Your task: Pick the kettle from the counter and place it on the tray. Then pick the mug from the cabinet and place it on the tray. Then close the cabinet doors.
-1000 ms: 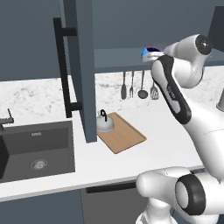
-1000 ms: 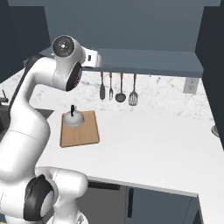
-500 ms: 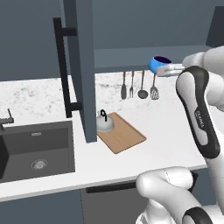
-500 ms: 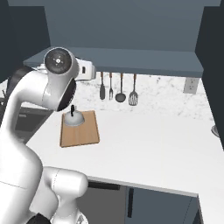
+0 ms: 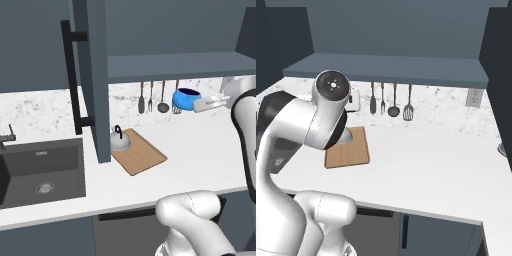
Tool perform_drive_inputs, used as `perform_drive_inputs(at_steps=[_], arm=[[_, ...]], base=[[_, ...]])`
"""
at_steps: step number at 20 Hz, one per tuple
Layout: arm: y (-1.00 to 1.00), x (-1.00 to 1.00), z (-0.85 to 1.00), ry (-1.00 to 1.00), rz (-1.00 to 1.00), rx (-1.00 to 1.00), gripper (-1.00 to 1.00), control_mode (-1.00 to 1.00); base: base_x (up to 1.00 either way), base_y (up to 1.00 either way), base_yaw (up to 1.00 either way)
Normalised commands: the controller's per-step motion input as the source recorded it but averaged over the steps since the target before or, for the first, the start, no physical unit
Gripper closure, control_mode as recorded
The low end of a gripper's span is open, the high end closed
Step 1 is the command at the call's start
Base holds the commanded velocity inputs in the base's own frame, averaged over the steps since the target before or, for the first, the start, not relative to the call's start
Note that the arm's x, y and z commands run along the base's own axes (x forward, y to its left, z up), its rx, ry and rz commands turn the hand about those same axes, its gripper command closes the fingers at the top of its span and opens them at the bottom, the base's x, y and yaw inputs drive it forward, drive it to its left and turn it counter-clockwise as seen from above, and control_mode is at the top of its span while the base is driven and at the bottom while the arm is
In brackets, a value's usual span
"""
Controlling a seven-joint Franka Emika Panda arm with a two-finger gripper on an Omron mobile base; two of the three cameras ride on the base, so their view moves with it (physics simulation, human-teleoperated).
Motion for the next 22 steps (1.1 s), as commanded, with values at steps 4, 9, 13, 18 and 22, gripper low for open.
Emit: perform_drive_inputs(at_steps=[4, 9, 13, 18, 22], arm=[[0.11, -0.39, -0.7, 0.01, 0.26, 0.0, 1.0, -1.0], [0.21, -0.16, -0.79, 0.05, 0.28, 0.0, 1.0, -1.0], [0.16, 0.25, -0.66, 0.05, 0.21, -0.07, 1.0, -1.0], [0.02, 0.57, -0.63, 0.01, 0.2, -0.13, 1.0, -1.0], [0.0, 0.4, -0.52, 0.0, 0.21, -0.13, 1.0, -1.0]], base=[[0.0, 0.0, 0.0], [0.0, 0.0, 0.0], [0.0, 0.0, 0.0], [0.0, 0.0, 0.0], [0.0, 0.0, 0.0]])
